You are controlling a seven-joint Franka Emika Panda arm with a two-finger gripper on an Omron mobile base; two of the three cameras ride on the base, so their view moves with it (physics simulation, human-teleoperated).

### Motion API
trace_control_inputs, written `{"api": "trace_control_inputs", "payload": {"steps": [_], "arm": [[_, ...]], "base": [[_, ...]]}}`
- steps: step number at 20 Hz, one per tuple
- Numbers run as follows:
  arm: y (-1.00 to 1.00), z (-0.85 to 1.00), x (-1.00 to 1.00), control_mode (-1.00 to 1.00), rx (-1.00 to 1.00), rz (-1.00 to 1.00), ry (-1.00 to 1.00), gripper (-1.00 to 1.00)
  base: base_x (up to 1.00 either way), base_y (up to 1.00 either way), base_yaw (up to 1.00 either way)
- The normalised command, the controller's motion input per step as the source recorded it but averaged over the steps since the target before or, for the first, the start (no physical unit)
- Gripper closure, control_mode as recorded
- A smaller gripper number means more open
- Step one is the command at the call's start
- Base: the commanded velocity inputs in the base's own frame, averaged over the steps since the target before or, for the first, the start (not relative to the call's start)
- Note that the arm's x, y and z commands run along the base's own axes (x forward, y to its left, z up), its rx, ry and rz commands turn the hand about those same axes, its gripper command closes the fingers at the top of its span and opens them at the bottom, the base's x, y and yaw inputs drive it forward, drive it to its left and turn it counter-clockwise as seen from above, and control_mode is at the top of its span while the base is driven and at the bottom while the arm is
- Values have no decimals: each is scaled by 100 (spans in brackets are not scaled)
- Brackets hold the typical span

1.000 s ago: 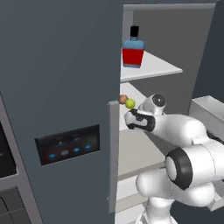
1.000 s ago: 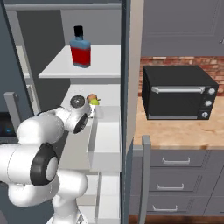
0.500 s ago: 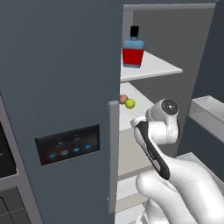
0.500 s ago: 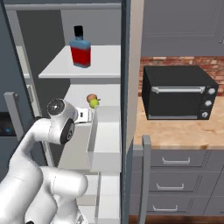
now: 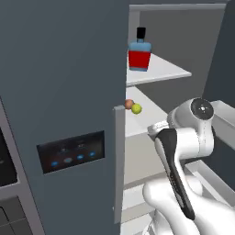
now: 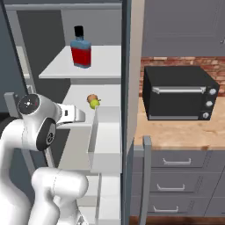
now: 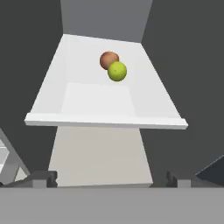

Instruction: Place the liquor on the top shelf of the fridge to keep it out of children's reach, and place the onion and pear on lower shelves for easy access.

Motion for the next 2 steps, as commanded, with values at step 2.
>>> {"api": "trace_control_inputs", "payload": {"steps": [2], "arm": [[0,93,-93,-100,0,0,0,-100]], "base": [[0,0,0]]}}
